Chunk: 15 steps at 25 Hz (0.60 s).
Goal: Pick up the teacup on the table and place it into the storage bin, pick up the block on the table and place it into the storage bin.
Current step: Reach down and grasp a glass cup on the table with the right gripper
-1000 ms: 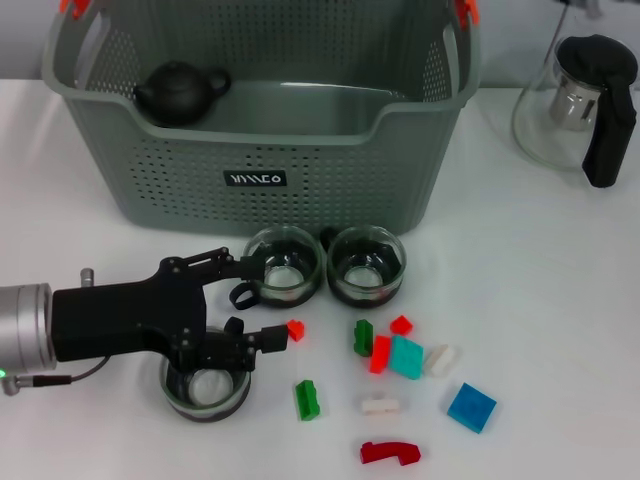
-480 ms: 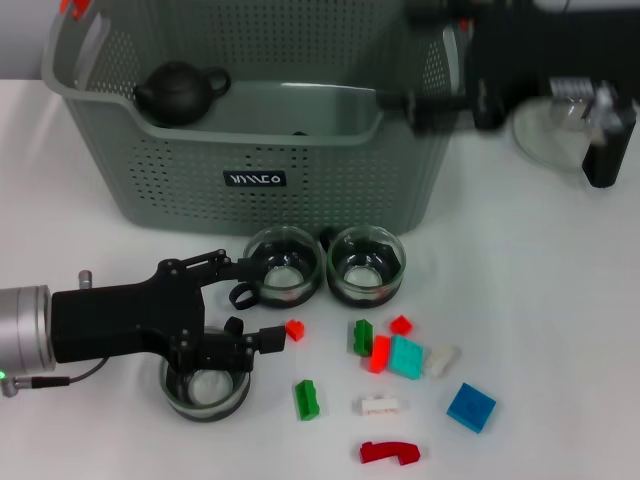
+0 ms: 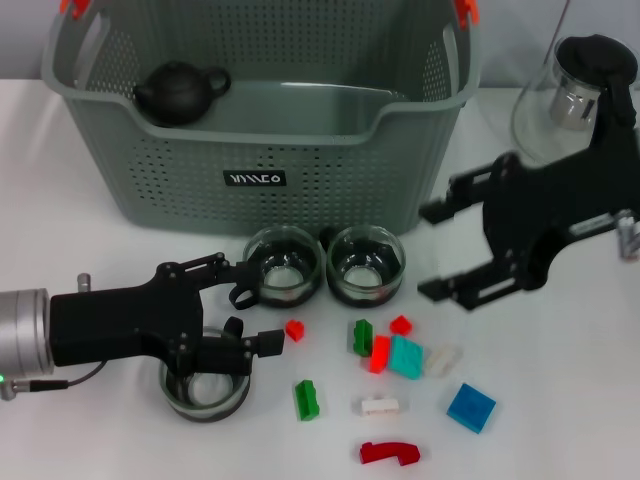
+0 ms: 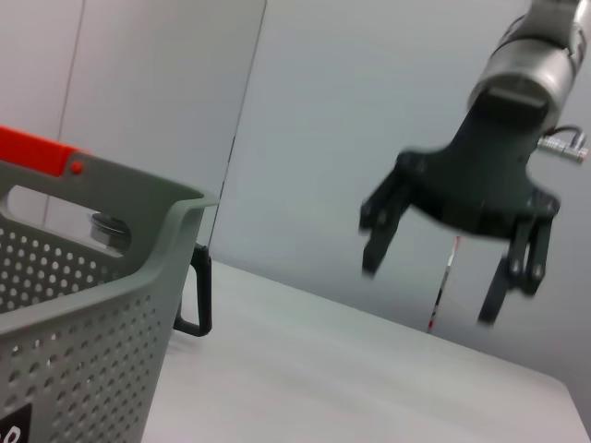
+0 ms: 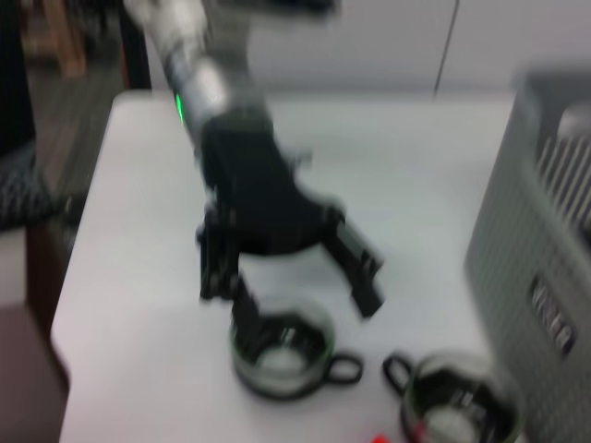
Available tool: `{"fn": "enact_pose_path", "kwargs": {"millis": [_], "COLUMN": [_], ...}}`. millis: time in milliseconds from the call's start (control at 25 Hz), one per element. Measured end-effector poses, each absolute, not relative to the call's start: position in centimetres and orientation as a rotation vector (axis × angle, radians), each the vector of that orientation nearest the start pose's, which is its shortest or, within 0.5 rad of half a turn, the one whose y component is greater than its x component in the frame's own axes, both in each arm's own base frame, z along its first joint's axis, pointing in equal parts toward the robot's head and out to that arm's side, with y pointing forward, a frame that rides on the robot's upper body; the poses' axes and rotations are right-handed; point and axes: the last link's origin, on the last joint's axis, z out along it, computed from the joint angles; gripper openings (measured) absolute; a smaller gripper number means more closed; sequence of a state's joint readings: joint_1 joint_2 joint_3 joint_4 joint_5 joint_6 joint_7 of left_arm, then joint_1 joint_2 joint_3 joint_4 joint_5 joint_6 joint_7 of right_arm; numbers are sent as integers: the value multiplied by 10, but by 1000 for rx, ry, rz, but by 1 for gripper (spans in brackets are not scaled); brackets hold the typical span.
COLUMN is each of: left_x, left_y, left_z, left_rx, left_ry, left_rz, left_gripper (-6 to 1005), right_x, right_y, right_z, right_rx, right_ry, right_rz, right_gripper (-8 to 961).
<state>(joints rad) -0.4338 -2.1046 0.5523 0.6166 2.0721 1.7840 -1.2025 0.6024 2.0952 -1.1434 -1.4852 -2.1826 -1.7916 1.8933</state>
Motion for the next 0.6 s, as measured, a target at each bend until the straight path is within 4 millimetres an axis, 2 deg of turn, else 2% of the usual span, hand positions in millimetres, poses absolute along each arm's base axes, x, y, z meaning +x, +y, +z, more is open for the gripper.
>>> {"fn": "enact_pose_path", "kwargs": {"millis": [280,600], "left_x": [-280,-280], "left_y": [273,273], "left_z": [-4,-4], "left_rx": [-2779,-2778], "left_ry": [-546,-541], "left_rz": [-883,-880], "left_gripper": [933,933], "right_x": [122,120], "right_y": [349,369], "right_z": [-4,-37], "right_rx": [-3132,-3095], "right_ry": [142,152], "right_rz": [-283,-390], "right_gripper": [792,786]}}
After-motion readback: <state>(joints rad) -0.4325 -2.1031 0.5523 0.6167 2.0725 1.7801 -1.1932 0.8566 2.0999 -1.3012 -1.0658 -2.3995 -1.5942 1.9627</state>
